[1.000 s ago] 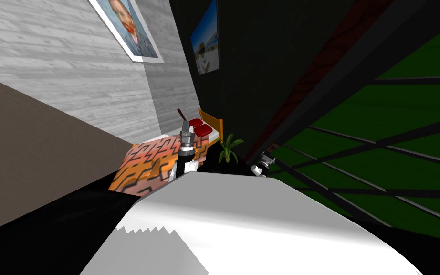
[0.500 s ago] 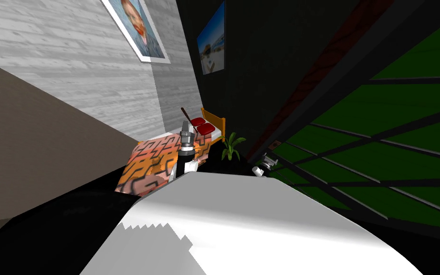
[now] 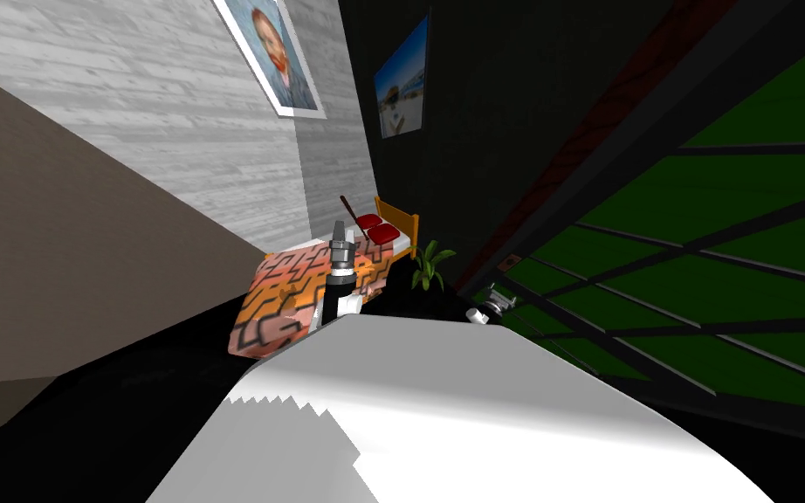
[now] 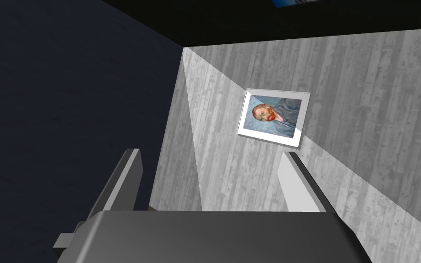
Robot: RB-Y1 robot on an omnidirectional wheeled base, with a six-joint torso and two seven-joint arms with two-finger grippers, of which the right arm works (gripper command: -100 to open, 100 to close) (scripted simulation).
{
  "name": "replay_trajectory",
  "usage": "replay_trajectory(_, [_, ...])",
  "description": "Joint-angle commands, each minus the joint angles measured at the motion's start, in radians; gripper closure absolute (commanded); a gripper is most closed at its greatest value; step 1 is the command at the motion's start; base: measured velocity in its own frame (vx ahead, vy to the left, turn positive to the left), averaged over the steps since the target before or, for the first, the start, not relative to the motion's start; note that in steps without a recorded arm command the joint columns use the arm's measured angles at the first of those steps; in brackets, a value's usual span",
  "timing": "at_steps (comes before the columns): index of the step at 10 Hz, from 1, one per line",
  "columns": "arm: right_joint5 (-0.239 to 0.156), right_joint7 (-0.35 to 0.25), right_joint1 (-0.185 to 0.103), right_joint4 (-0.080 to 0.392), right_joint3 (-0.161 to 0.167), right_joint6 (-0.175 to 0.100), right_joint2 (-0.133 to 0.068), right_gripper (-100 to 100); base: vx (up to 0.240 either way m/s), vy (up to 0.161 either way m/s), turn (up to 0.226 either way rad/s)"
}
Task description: Pull the door open
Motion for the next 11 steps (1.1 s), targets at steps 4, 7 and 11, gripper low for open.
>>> replay_trajectory(4, [-0.019,-0.027,0.046,-0.014,-0.01,0.01,-0.034,-100,0.073,-0.058,0.079])
replay_trajectory(7, [-0.022,-0.032,0.051,-0.017,-0.011,0.012,-0.04,-100,0.143,-0.121,0.04])
replay_trajectory(11, [-0.023,-0.035,0.053,-0.02,-0.011,0.014,-0.045,-100,0.138,-0.149,0.031])
